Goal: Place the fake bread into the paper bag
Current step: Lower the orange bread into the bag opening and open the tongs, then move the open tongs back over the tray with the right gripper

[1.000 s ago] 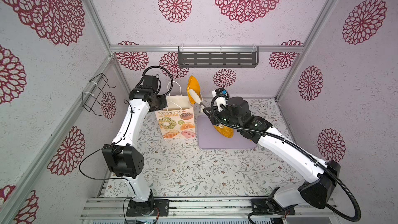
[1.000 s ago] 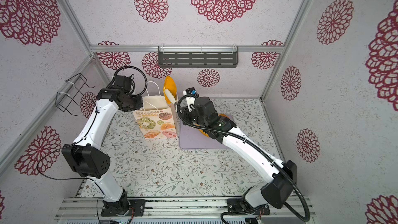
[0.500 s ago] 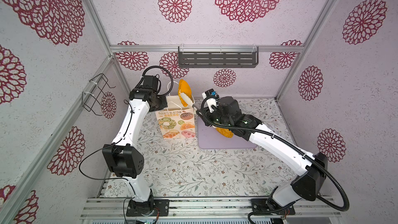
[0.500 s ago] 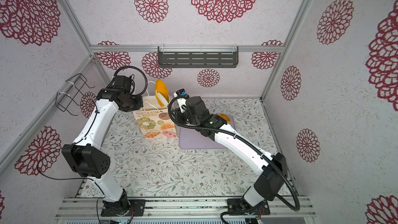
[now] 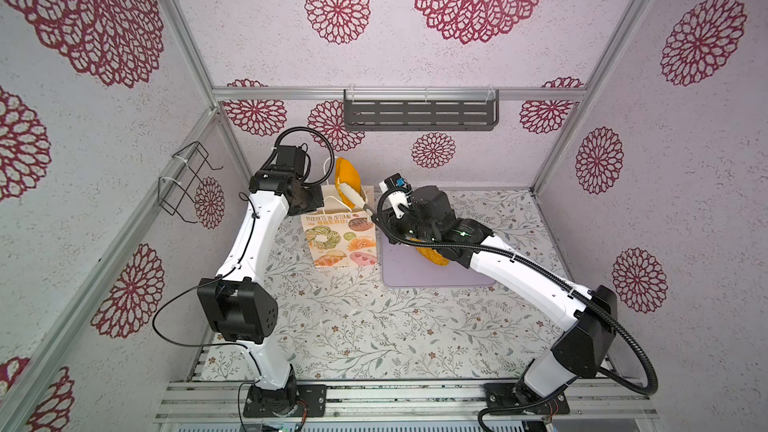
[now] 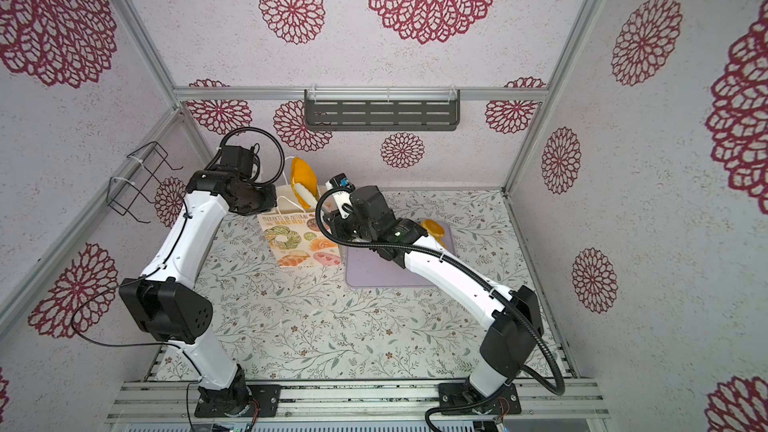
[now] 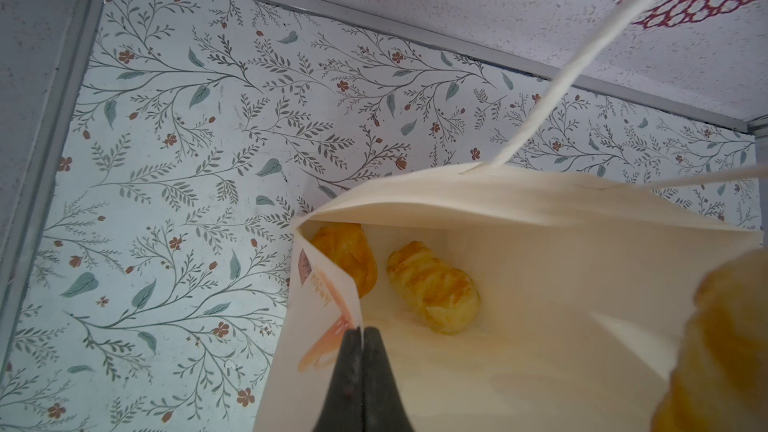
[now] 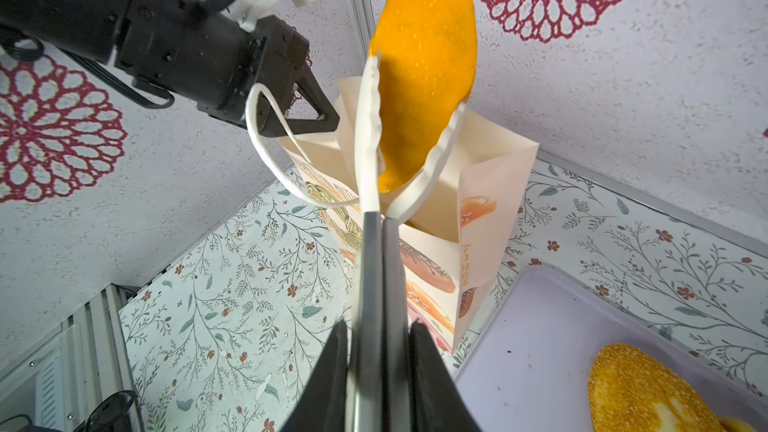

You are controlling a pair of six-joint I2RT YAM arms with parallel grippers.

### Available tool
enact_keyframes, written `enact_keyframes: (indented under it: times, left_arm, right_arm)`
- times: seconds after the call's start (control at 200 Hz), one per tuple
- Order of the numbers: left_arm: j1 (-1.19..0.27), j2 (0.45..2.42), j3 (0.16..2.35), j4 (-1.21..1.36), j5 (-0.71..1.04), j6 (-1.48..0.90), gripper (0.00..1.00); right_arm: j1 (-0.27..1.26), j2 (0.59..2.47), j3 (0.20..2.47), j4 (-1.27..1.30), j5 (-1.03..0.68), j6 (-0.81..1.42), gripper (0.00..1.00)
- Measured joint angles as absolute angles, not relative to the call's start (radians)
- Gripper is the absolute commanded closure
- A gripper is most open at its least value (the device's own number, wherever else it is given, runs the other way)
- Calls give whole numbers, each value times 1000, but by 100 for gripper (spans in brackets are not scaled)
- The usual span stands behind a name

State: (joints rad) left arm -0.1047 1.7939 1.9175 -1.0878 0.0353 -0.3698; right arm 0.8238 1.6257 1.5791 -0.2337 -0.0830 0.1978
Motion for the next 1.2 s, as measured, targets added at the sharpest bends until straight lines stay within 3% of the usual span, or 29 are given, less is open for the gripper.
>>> enact_keyframes:
  times: [0.235,0.43,0.545,0.671,0.836,1.196]
  left_arm:
    - [-105,1794,1917,-1088,35,-370,100]
    - [-105,1794,1917,-1088,35,-370,100]
    - [-105,1794,1917,-1088,35,-370,100]
    - [-105,1794,1917,-1088,34,-370,100]
    - [-105,1794,1917,-1088,33,-370,100]
    - [-105,1794,1917,-1090,34,-370,100]
  right_arm:
    - [825,1642,1579,-238,-78,179,95]
    - [828,1642,1579,-237,-75,176,83]
    - [829,1642,1579,-237,-73,175,80]
    - [831,1642,1579,-237,-71,176,65]
    - [832,1642,1579,-235,-56,168,53]
    - [833,1634,1578,-199,-48,177,51]
